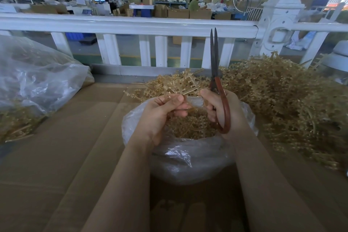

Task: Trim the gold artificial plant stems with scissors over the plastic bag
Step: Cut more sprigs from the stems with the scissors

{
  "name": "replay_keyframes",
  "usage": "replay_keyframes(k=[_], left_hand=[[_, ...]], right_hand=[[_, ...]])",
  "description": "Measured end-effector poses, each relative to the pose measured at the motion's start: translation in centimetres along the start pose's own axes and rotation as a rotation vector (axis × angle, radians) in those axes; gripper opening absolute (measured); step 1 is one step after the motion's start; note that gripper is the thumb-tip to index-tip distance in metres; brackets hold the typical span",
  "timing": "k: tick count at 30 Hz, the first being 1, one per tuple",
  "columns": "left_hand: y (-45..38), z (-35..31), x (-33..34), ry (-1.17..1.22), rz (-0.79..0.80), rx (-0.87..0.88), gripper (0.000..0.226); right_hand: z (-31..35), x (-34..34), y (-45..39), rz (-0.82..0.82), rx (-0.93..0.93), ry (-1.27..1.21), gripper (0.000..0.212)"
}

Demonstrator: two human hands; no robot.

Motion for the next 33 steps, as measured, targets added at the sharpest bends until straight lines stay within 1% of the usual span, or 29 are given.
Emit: replay_keyframes(k=[6, 8, 11, 14, 16, 17, 20, 21, 22, 25, 26, 29, 31, 33], left_hand=[[-0.4, 0.3, -0.3, 0.037, -0.028, -0.045, 0.02], [-0.4, 0.3, -0.4, 0.061, -0.039, -0.051, 0.018], [-0.4, 0.1, -0.5, 0.053, -0.036, -0.031, 0.017], [-0.3, -0.1, -0.6, -0.019, -0.033, -0.012, 0.016], [-0.3, -0.1, -0.7, -0.059, -0.033, -0.006, 0.013], [-0.2, -0.1, -0.8, -0.05, -0.036, -0.002, 0.016], [-0.3, -0.5, -1.3, -0.074, -0.064, 0.033, 0.051], [-0.3, -0.7, -1.4, -0.084, -0.073, 0.056, 0.057], [-0.3, -0.9, -1.4, -0.078, -0.076, 0.081, 0.057], [-0.3, -1.1, -2.0, 0.0, -0.128, 0.118, 0.034], [-0.3, -1.2, -2.3, 0.029, -0.152, 0.121, 0.03], [-0.4, -1.2, -3.0, 0.135, -0.228, 0.138, 0.027], [-0.3, -1.2, -3.3, 0.14, -0.268, 0.137, 0.027], [-0.2, -1.0, -3.4, 0.118, -0.292, 0.118, 0.018]], right_hand=[[0.2, -0.4, -0.2, -0.028, -0.036, -0.043, 0.022], [0.2, -0.6, -0.3, -0.038, -0.043, -0.093, 0.022], [0.3, -0.9, -0.3, -0.046, -0.065, -0.117, 0.029], [0.3, -1.0, -0.3, -0.056, -0.067, -0.138, 0.02], [0.4, -1.1, -0.3, -0.061, -0.066, -0.16, 0.019], [0.5, -1.1, -0.2, -0.064, -0.069, -0.164, 0.019], [0.6, -1.1, -0.1, -0.071, -0.076, -0.158, 0.022], [0.7, -1.1, -0.1, -0.071, -0.075, -0.156, 0.024], [0.7, -1.0, -0.1, -0.068, -0.074, -0.145, 0.026], [0.8, -0.6, 0.0, -0.043, -0.078, -0.095, 0.028], [0.8, -0.6, 0.1, -0.046, -0.075, -0.091, 0.029], [1.2, -0.7, 0.3, -0.072, -0.089, -0.068, 0.033], [1.5, -0.6, 0.4, -0.086, -0.112, -0.016, 0.03], [1.8, -0.3, 0.3, -0.068, -0.152, 0.042, 0.027]])
Point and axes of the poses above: each hand's wrist, its own y-axis away from the middle knuckle, its own x-axis out of the palm, z = x × y, the point moved 9 cm from there along -y, towards the middle knuckle, and after that the axes turned 1 degree about x, right-handed, at the moved point
